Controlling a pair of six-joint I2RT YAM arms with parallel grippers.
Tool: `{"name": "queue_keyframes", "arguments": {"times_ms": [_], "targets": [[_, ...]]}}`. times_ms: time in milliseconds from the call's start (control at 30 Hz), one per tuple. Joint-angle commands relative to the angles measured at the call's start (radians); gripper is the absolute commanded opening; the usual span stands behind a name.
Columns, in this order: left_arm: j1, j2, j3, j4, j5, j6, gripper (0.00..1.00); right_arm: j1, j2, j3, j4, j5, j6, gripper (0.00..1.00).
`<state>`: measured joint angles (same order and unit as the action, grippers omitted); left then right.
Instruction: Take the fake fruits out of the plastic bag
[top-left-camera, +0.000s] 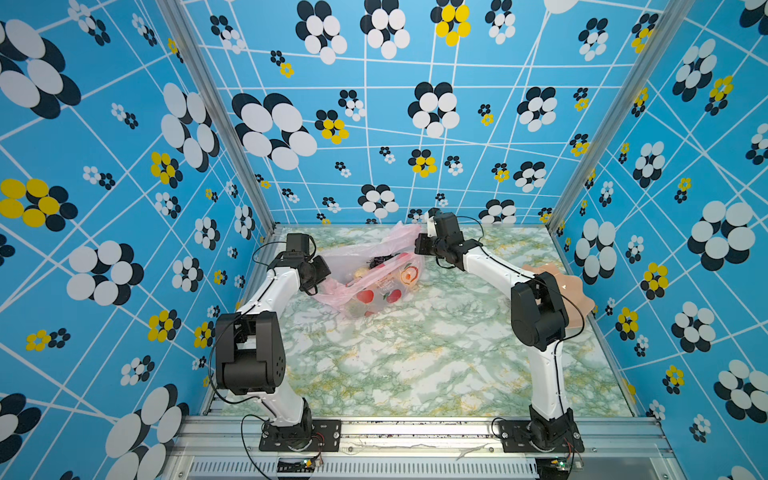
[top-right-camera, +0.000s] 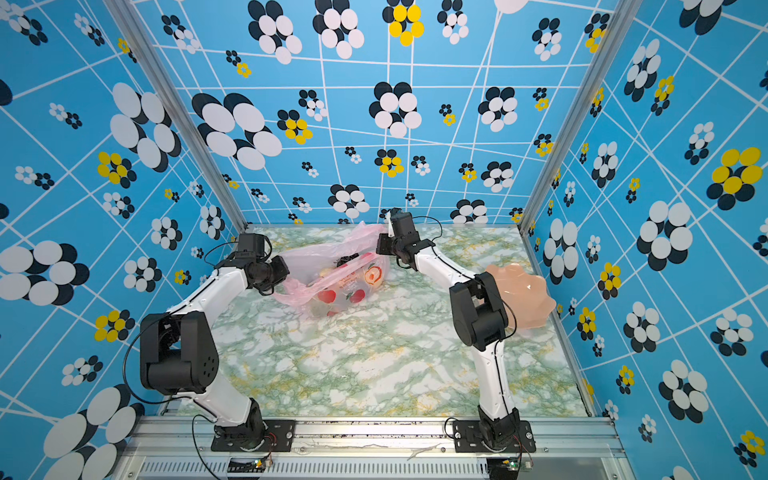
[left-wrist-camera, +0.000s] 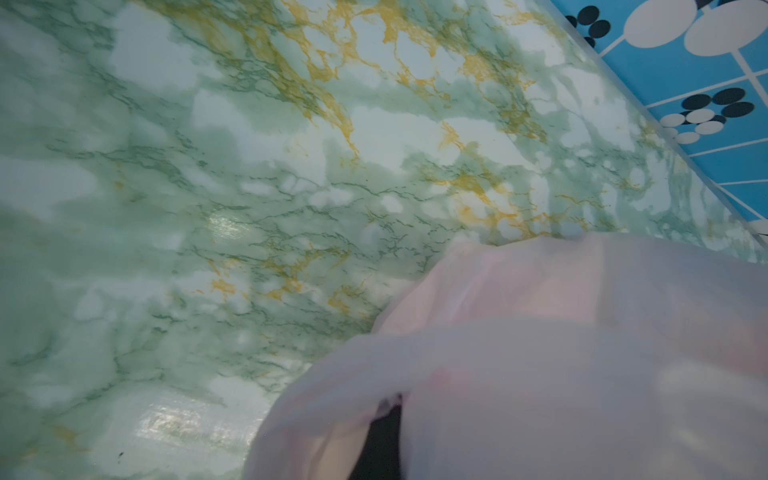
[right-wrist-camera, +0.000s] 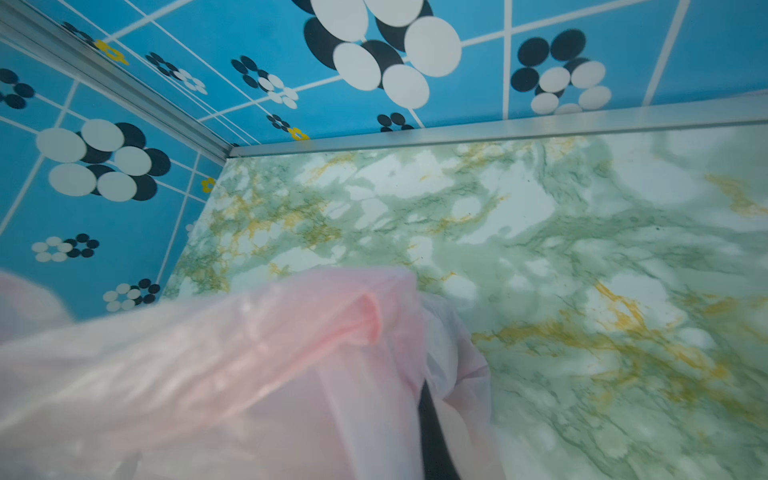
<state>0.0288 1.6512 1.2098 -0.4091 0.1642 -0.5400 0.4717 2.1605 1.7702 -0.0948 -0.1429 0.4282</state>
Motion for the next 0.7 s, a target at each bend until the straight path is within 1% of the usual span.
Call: {"name": "queue_keyframes", "arguments": {"times_ms": [0, 100, 133, 200, 267, 333, 400, 467, 500, 600, 667], "targets": [[-0.047, -0.05, -0.015, -0.006, 0.077, -0.002, 0.0, 0.005, -0.033, -0.045, -0.052, -0.02, -0.036, 0.0], [-0.097, -0.056, -0.081, 0.003, 0.082, 0.001, 0.0, 0.002, -0.07, -0.135, -0.035, 0.003, -0.051, 0.0], [-0.109, -0.049, -0.093, 0.004, 0.092, -0.002, 0.0, -0.002, -0.077, -0.153, -0.041, 0.012, -0.051, 0.08], [-0.139, -0.034, -0.12, 0.014, 0.106, -0.006, 0.0, -0.011, -0.101, -0.203, -0.064, 0.038, -0.046, 0.35], [-0.164, -0.033, -0.14, 0.017, 0.106, -0.004, 0.0, -0.013, -0.145, -0.238, -0.093, 0.082, -0.043, 0.54], [-0.185, -0.044, -0.156, 0.018, 0.103, 0.003, 0.0, -0.013, -0.202, -0.279, -0.111, 0.115, -0.04, 0.7], [-0.199, -0.06, -0.17, 0.017, 0.095, 0.005, 0.0, -0.007, -0.256, -0.314, -0.143, 0.135, -0.021, 0.8], [-0.202, -0.067, -0.182, 0.018, 0.095, 0.005, 0.0, 0.012, -0.304, -0.345, -0.178, 0.181, -0.006, 0.87], [-0.205, -0.072, -0.187, 0.022, 0.095, 0.006, 0.0, 0.03, -0.33, -0.366, -0.187, 0.223, 0.0, 0.89], [-0.209, -0.094, -0.213, 0.052, 0.079, 0.003, 0.0, 0.094, -0.389, -0.409, -0.216, 0.347, 0.013, 0.9], [-0.208, -0.106, -0.227, 0.065, 0.078, -0.001, 0.0, 0.151, -0.423, -0.435, -0.194, 0.4, -0.021, 0.88]]}}
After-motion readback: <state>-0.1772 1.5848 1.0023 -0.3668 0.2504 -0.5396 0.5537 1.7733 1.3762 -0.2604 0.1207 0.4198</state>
